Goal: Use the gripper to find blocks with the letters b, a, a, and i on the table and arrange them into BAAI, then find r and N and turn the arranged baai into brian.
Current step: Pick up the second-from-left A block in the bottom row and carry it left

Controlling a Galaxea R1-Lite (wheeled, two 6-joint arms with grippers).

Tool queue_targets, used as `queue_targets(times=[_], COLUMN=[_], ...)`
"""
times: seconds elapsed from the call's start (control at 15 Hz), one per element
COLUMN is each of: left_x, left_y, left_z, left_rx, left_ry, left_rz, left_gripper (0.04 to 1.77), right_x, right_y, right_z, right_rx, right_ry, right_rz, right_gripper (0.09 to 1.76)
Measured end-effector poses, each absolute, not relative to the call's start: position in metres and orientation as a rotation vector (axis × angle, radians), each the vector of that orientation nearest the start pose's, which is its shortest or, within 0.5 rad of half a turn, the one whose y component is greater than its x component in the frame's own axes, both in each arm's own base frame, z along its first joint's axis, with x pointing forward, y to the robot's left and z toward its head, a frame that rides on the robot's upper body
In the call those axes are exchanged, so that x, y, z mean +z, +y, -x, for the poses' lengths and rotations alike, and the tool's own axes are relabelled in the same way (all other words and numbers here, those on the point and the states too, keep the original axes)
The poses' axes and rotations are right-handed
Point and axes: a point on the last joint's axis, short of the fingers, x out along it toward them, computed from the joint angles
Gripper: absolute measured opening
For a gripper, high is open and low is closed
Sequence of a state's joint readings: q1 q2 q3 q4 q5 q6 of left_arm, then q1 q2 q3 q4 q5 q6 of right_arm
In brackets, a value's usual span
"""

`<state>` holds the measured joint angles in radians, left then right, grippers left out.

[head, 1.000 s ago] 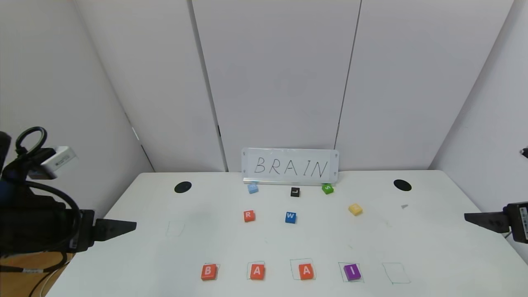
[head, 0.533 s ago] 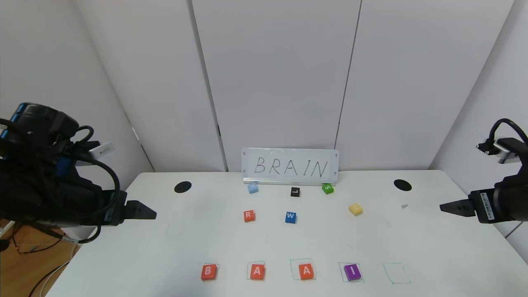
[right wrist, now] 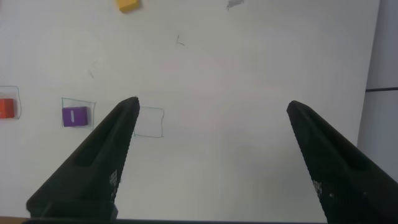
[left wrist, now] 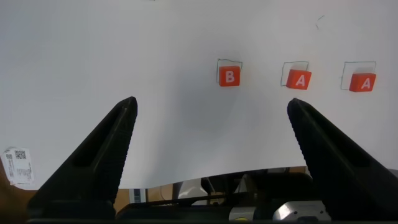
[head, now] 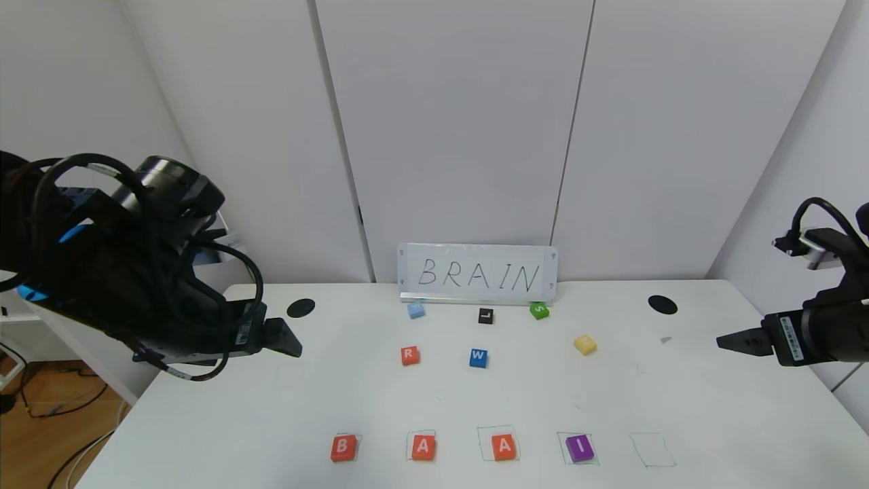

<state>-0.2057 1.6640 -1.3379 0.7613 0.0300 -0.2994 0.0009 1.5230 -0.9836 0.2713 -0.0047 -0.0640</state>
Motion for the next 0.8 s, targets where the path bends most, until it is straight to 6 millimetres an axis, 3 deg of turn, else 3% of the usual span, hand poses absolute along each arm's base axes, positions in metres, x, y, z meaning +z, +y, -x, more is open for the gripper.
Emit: queue_targets(times=[0.33,0.8], left_x=[0.222,0.193], left_y=[-0.091,-0.151], left_z=[-0.267,-0.273], left_rx=[-0.021,-0.034], left_ry=[1.133,1.223], left_rz=[0.183,0.177], left_gripper=[1.72,1.72], right_x=[0.202,0.203], right_y=[0.003,0.004], right_z=[-0.243,-0.241], right_rx=[0.035,0.038], right_ry=[0.806,0.797], right_rz=[0.067,0.069], right_gripper=[1.71,1.71])
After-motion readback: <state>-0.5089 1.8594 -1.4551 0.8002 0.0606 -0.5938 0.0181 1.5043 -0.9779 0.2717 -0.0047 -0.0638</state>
